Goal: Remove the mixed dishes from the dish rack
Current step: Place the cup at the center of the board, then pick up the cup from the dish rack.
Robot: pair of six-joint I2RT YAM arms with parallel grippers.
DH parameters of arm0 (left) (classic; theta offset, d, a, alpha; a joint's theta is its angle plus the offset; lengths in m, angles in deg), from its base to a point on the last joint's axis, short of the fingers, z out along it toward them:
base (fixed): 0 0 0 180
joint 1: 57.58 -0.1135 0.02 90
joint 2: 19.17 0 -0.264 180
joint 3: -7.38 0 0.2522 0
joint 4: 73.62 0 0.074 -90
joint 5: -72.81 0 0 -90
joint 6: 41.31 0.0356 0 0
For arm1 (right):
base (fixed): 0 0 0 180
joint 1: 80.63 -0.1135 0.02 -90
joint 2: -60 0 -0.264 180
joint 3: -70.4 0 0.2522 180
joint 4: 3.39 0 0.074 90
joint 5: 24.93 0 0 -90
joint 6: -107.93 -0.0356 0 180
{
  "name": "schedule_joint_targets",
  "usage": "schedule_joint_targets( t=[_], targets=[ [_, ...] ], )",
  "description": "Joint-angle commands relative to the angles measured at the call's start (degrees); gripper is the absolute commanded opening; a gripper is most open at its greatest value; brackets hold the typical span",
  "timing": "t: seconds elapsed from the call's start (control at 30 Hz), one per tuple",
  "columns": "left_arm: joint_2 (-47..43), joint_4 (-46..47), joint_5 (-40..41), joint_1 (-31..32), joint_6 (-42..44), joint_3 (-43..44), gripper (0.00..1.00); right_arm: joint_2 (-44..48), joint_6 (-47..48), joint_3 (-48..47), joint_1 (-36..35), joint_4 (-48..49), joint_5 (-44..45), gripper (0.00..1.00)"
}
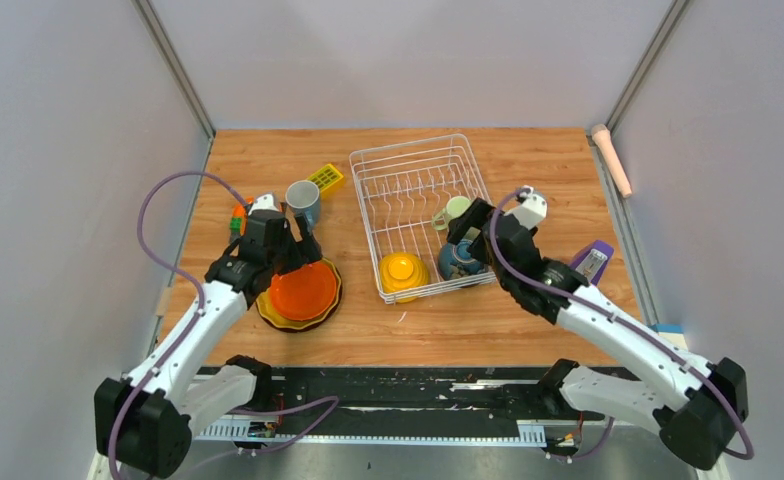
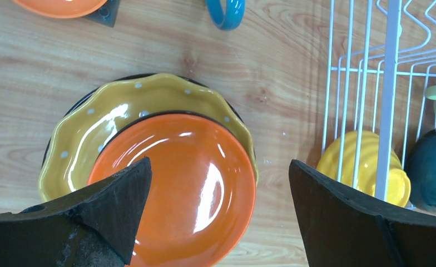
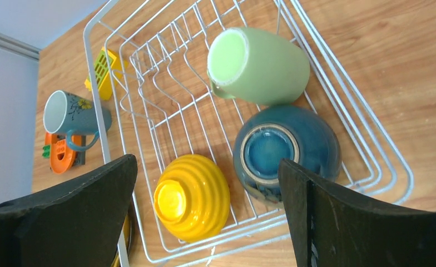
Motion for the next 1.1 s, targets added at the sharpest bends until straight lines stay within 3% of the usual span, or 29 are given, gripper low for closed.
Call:
schedule_joint_targets(
  t=[0.0,0.2,0.5,1.07],
  targets=[
    [-5.57,-1.48,0.57,-0.26,-0.66,-1.60,1.00,-8.82,7.42,-9.23,6.60,-3.87,-8.99,1.00],
    [-6.38,-1.62,-0.15,-0.19,-1.41,-1.77,1.00,-23.53,10.23,-21.33,9.17,-9.63,-5.64,1.00],
    [-4.05,-0.26,-1.37,-0.19,-1.98,-2.15,1.00,-38.95,3.44,-35.66,10.53,-15.45,1.24,1.00],
    [-4.56,1.03,-3.09,-0.16,-2.13,-2.53,1.00,-52.98,-1.07,-44.58,10.94,-23.75,3.90,1.00]
  ],
)
